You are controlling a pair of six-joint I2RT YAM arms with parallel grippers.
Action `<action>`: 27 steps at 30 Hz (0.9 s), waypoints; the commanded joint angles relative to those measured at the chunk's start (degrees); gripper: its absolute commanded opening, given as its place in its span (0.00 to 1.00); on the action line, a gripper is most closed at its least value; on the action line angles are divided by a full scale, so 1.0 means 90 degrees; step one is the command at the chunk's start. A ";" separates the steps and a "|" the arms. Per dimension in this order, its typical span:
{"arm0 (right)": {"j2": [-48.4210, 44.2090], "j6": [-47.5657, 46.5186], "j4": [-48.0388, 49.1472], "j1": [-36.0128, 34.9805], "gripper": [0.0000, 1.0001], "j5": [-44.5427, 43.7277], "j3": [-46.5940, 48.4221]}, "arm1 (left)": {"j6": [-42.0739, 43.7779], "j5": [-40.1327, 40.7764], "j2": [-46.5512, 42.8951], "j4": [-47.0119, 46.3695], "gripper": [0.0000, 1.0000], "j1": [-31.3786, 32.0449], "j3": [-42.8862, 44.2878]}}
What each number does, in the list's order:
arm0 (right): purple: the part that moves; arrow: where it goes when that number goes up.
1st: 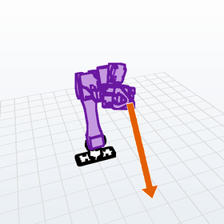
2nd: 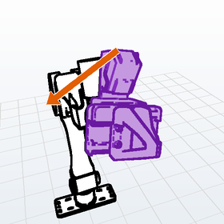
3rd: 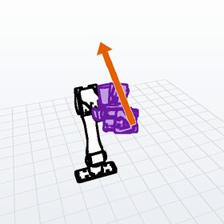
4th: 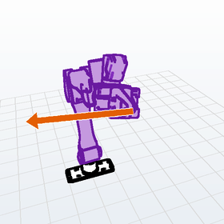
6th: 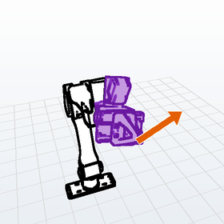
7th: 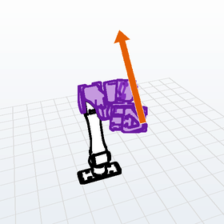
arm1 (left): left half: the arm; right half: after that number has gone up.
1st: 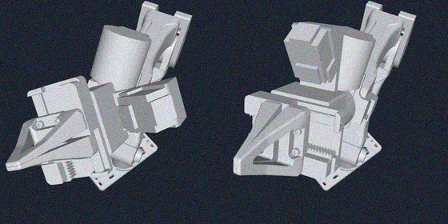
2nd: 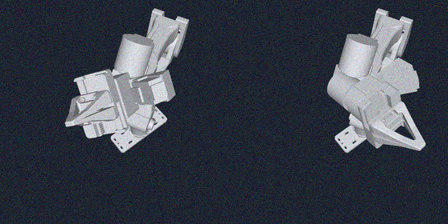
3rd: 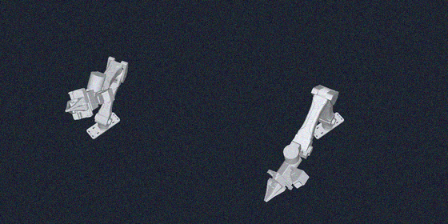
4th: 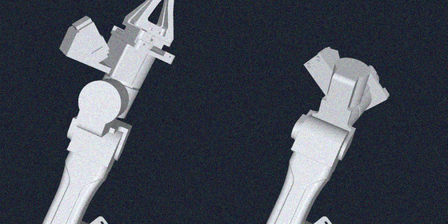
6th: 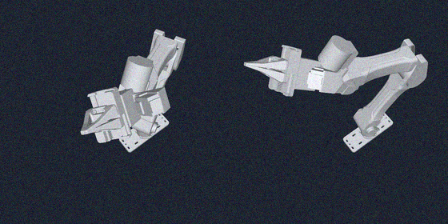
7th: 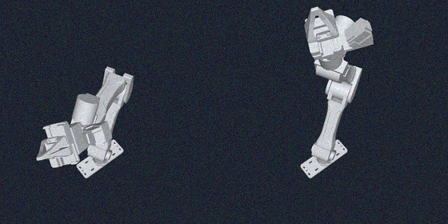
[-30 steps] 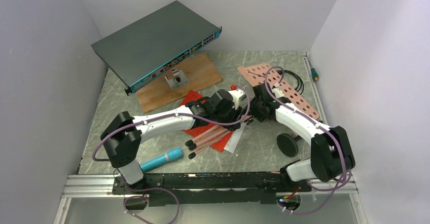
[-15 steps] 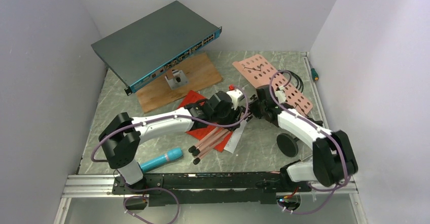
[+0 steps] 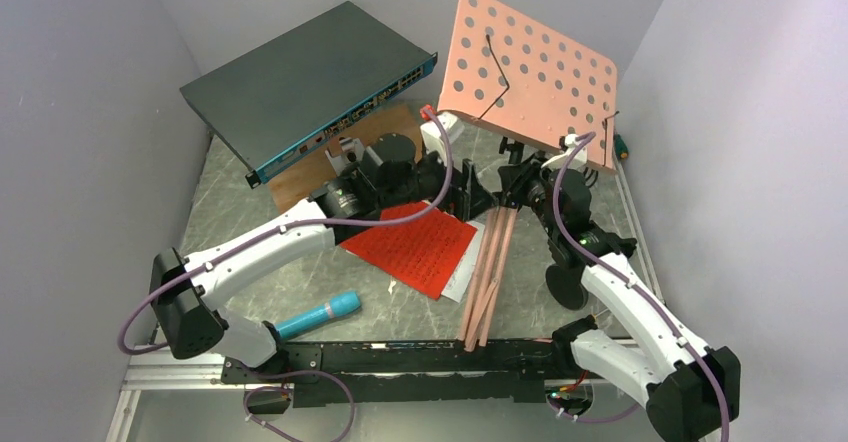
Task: Set up the instrument practice props
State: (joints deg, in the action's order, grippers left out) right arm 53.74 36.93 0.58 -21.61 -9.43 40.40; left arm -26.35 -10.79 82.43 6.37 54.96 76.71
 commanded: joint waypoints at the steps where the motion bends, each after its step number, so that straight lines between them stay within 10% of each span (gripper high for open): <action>1: -0.0452 -0.0558 0.2458 0.0025 0.00 0.0088 0.0748 | -0.0423 -0.0540 -0.0008 0.0114 0.92 -0.0218 0.0287; 7: -0.0310 -0.0433 0.2724 0.0026 0.00 -0.0161 0.1258 | -0.0856 -0.1075 0.0254 -0.0162 0.77 -0.0181 0.0170; 15: -0.0259 -0.0429 0.3089 0.0020 0.00 -0.0440 0.1495 | -0.0897 -0.0275 0.0164 -0.0521 0.87 0.0132 -0.0465; 27: -0.0621 -0.0550 0.2966 0.0023 0.00 -0.0182 0.1631 | -0.0696 0.0613 0.0644 -0.0238 0.48 0.0138 -0.0203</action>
State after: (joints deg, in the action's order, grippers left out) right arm 53.45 32.29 8.62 -21.47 -11.53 46.98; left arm -33.65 -7.35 86.89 5.41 56.05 72.60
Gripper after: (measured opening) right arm 0.263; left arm 0.500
